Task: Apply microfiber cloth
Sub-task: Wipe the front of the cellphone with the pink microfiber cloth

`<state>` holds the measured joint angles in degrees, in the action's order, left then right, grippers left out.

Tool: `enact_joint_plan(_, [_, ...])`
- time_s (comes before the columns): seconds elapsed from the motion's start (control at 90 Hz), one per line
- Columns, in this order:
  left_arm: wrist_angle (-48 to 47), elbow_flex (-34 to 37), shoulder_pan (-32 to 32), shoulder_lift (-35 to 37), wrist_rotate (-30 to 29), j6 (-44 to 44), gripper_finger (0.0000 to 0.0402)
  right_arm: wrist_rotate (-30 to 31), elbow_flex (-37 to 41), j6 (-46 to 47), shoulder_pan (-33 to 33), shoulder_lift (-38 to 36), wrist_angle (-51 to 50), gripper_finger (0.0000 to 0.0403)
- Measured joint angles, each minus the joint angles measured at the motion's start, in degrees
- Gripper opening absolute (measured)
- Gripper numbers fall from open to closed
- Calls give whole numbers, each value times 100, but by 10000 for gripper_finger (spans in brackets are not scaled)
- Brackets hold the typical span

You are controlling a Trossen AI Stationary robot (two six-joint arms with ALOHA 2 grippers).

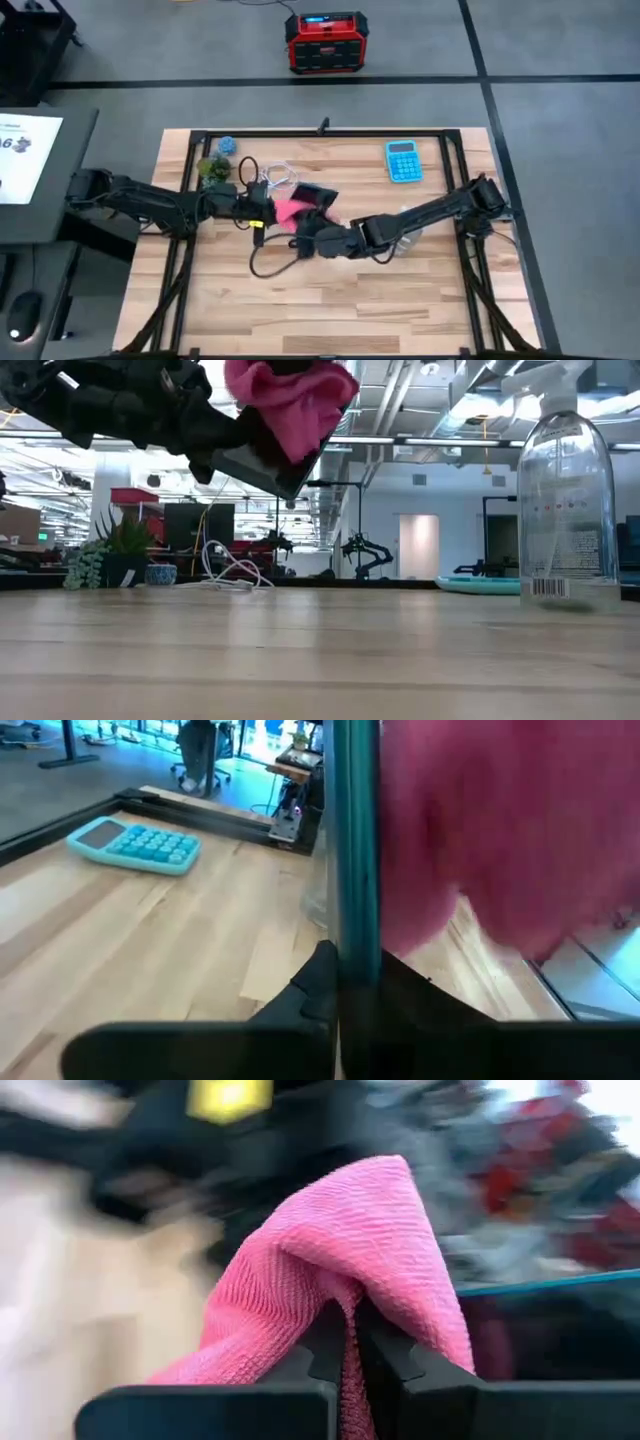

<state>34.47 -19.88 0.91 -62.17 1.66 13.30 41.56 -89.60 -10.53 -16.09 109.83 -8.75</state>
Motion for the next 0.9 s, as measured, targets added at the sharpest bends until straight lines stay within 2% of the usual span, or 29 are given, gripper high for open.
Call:
enact_joint_plan(0.089, [-4, 0, 2, 0, -21, -22, 13, -384, 0, 547, 18, 8, -565, 0])
enact_joint_plan(0.189, [-5, 0, 4, 0, -35, -70, 13, -146, 2, 724, -7, 12, -736, 0])
enact_joint_plan(0.267, [-4, 0, 9, 0, -36, -88, 13, 618, 2, 360, -155, 17, -442, 0])
enact_joint_plan(0.433, [-17, 0, 9, 0, -36, -90, 13, 2850, 2, -792, -566, 14, 481, 0])
enact_joint_plan(0.511, [-34, 0, 9, 0, -38, -89, 13, 3285, 1, -1093, -640, 3, 661, 0])
enact_joint_plan(0.611, [-30, 0, 9, 0, -43, -81, 13, 3062, 0, -981, -665, 1, 531, 0])
enact_joint_plan(0.833, [-27, 0, 9, 0, -38, -33, 13, 1108, 0, 707, -389, 9, -549, 0])
enact_joint_plan(0.9, [-3, 0, 9, 0, -41, -22, 13, 973, 0, 774, -292, 14, -680, 0])
